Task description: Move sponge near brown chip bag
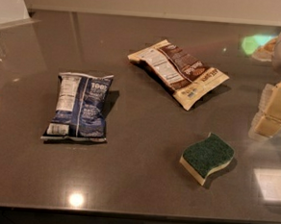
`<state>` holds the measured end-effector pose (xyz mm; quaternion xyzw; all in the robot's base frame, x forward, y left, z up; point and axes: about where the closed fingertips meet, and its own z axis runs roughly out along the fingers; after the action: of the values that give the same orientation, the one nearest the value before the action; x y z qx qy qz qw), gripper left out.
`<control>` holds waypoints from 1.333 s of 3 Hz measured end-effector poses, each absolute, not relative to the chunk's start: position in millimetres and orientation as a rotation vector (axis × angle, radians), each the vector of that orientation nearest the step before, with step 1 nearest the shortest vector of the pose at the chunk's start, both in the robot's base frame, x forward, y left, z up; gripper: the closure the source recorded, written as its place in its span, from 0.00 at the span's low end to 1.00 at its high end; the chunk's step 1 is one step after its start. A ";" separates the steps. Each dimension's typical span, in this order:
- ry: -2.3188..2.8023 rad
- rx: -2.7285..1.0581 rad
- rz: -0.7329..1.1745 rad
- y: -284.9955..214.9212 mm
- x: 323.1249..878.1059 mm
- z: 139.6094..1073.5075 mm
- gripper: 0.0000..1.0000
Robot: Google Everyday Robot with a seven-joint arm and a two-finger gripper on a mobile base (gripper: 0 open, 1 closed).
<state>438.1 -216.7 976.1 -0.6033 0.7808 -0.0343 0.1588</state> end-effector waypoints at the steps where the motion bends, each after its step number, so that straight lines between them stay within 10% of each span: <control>1: 2.232 -1.725 -0.098 -216.7 438.1 976.1 0.00; 4: 2.063 -1.928 0.173 -207.9 410.2 929.1 0.00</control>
Offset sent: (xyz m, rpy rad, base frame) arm -0.0124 0.0003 -0.0189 0.0719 0.0753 0.1398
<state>410.2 -207.9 929.1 -0.6731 0.7204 0.0603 0.1557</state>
